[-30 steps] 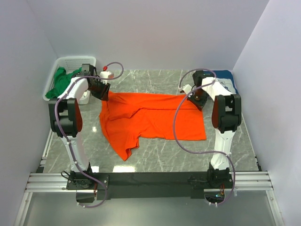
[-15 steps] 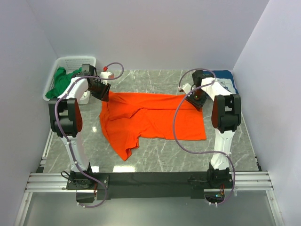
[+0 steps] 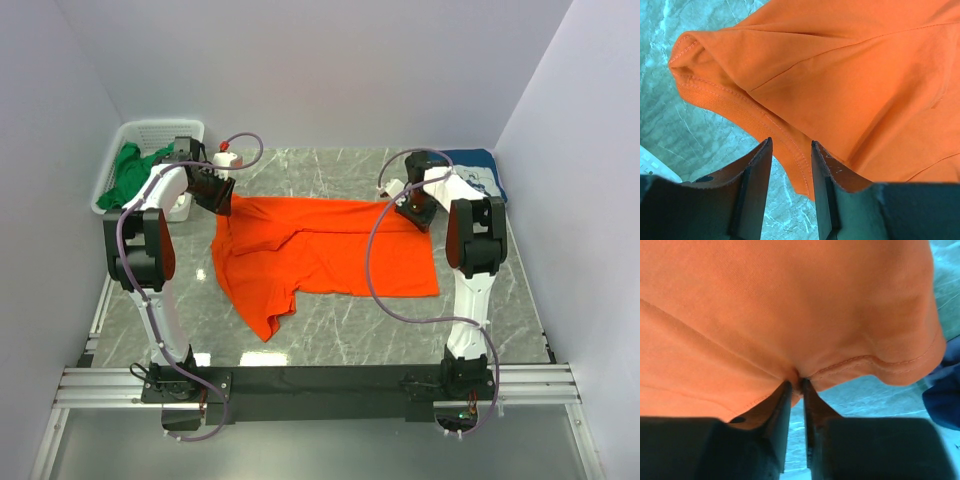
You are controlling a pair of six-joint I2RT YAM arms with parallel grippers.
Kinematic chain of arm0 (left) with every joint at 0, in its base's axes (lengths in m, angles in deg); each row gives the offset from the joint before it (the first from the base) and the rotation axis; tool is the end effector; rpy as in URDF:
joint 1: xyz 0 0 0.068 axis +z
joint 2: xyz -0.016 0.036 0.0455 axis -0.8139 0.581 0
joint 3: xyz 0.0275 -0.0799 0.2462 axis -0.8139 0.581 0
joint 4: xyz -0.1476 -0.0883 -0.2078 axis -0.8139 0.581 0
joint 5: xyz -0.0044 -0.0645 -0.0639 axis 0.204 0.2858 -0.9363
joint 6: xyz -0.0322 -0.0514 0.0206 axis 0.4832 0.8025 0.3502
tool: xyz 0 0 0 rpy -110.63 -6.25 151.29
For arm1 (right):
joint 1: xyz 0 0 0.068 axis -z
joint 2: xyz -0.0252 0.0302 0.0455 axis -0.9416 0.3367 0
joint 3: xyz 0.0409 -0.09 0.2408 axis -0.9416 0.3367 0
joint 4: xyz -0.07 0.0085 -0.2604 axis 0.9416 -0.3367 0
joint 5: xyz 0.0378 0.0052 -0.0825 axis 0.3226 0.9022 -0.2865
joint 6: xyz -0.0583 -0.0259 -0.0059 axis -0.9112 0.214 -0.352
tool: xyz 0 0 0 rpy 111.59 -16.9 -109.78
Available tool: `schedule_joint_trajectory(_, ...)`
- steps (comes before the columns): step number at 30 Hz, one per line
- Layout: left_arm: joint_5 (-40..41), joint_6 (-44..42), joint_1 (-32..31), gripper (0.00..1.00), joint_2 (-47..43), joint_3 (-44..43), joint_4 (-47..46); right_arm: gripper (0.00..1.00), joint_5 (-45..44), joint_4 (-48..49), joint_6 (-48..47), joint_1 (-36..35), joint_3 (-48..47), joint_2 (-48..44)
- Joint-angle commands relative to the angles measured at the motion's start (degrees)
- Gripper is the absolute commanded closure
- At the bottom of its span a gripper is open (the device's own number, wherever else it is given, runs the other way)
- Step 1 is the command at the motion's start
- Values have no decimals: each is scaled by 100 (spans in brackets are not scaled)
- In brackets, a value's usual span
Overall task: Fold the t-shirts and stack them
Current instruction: Fold the tshirt
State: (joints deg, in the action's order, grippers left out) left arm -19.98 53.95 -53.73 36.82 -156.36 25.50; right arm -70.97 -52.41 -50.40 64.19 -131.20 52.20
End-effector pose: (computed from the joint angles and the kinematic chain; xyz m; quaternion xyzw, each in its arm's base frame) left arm 0.4366 -0.0146 0.1969 0.2669 0.9185 -0.1468 0.2523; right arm 0.4385 0.0449 0.1305 -0.4679 0.8792 -0.0528 0.0721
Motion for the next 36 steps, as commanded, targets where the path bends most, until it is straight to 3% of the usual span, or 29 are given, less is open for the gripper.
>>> schedule_joint_trajectory(1,-97,-84,-5,57,-120,-58,27,81,-20,48,-50,-46,-187,44)
schedule_joint_trajectory(5,-115,-75,-14,57,-111,-93,36,92,-20,-5,-67,-46,-222,-106)
schedule_joint_trajectory(8,-124,-84,-5,57,-120,-110,62,93,-29,-188,-85,-46,-327,-167)
schedule_joint_trajectory(11,-97,-101,-5,57,-111,-93,44,77,-90,-189,-94,-46,-354,-220)
schedule_joint_trajectory(14,-106,-93,-14,57,-94,-110,53,68,-134,-215,-58,-64,-459,-115)
schedule_joint_trajectory(16,-115,-84,-14,57,-120,-102,45,68,-134,-224,-15,-72,-547,-27)
schedule_joint_trajectory(27,-53,-119,-5,57,-129,-31,18,82,-161,-163,12,-108,-609,158)
schedule_joint_trajectory(31,-45,-110,-14,57,-111,-58,18,100,-126,-268,-32,-116,-644,114)
schedule_joint_trajectory(36,-36,-102,-5,57,-129,-40,18,100,24,-523,-102,-108,-539,-263)
